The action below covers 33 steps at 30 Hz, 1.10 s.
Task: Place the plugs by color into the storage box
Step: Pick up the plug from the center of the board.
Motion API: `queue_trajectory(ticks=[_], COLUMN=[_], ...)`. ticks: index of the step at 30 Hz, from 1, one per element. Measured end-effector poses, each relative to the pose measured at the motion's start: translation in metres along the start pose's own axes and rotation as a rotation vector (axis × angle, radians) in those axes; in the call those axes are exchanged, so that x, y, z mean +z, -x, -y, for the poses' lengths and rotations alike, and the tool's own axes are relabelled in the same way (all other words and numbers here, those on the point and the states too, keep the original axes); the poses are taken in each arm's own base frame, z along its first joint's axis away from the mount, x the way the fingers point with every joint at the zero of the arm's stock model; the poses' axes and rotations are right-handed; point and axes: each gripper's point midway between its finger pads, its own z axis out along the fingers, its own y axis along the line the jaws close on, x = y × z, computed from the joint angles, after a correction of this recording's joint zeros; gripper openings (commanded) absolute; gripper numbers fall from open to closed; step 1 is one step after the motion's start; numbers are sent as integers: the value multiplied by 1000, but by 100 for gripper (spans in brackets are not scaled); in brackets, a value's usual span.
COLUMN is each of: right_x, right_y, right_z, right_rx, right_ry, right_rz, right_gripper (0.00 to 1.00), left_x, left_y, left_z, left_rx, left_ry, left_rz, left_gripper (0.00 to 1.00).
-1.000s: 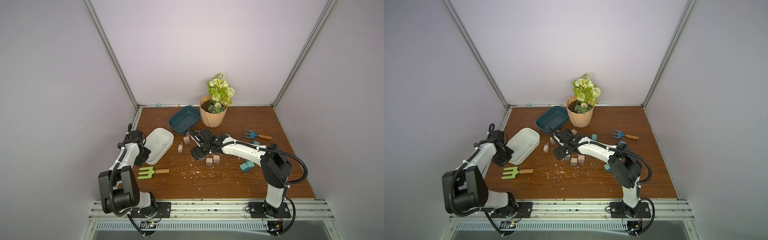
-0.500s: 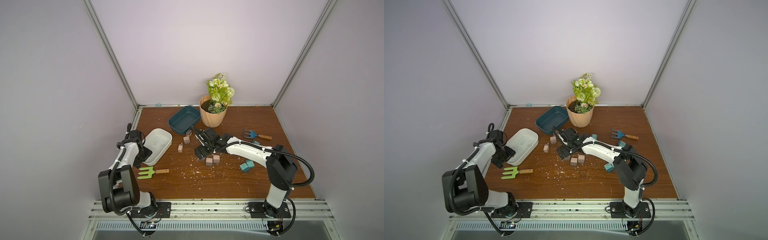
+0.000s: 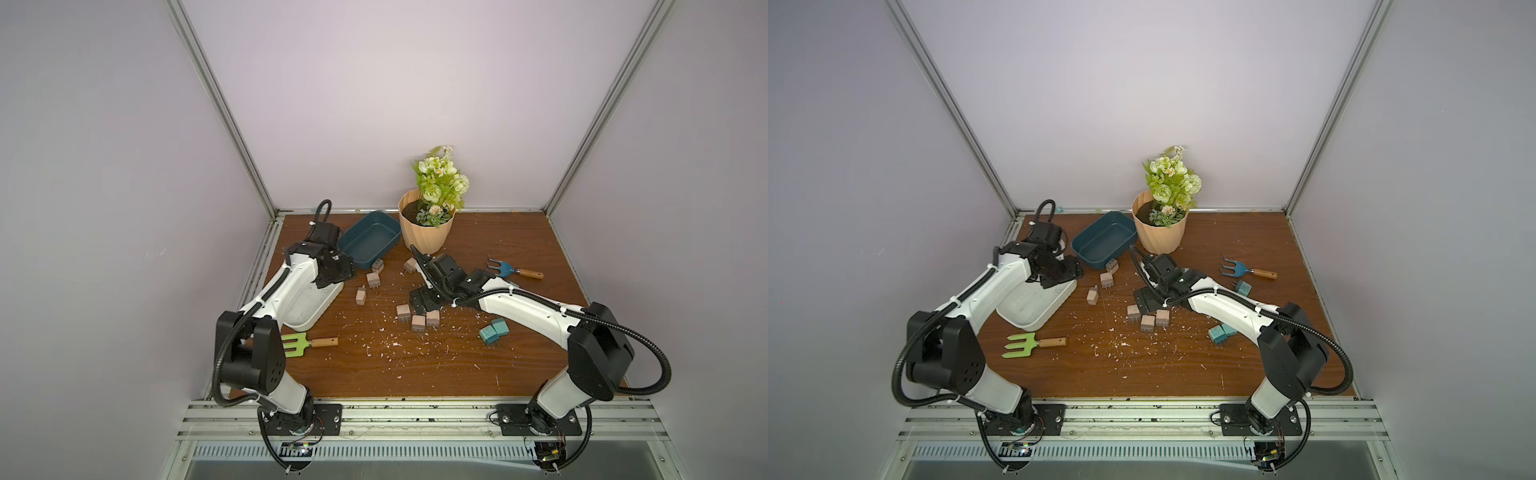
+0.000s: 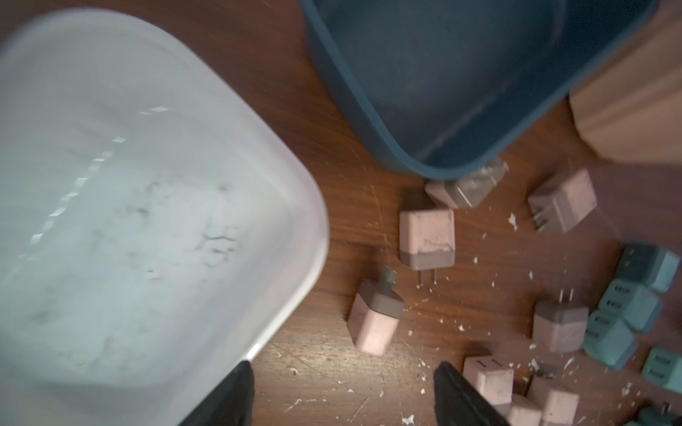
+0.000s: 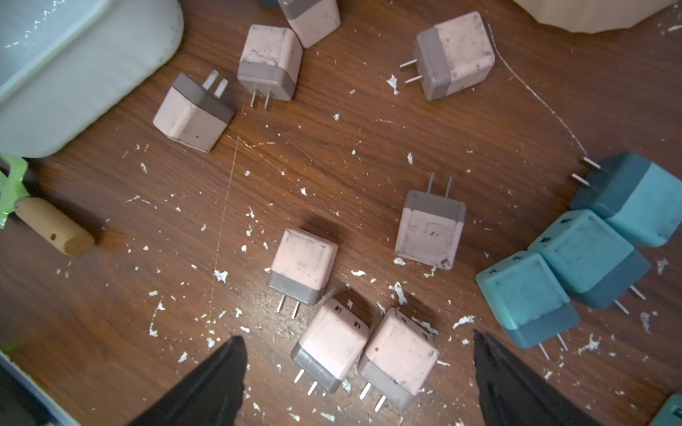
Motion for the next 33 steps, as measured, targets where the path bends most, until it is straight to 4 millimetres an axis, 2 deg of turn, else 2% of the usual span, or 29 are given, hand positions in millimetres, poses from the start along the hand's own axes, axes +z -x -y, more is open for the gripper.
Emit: queue_trajectory(ticks=[4, 7, 12, 17, 19, 26, 27, 33], right_x=[-8, -15, -22, -20, -20, -22, -23, -23], right_y=[0, -3, -16, -30, -33, -32, -31, -31], right_z=[4, 8, 15, 20, 21, 21, 21, 21], right_rx=[17, 31, 54, 71, 78, 94, 96, 101], right_ry=[-5, -16, -22, -31, -35, -34, -34, -34], right_rz=[18, 35, 32, 10, 6, 15, 17, 18], right_gripper=[98, 98, 98, 98, 98, 98, 98, 98], left_x=[24, 32, 47, 69, 75, 83, 84, 85], left_y=[-22, -25, -24, -28, -28, -27, -28, -29], left_z=[22, 27, 27, 18, 15, 13, 13, 13], left_rx=[112, 153, 201, 238, 247, 257, 255, 247], left_ry=[2, 15, 51, 109, 126, 126, 124, 118], left_rz=[-88, -105, -118, -149, -151, -133, -132, -126], left_gripper=[81, 84, 84, 83, 76, 36, 33, 29])
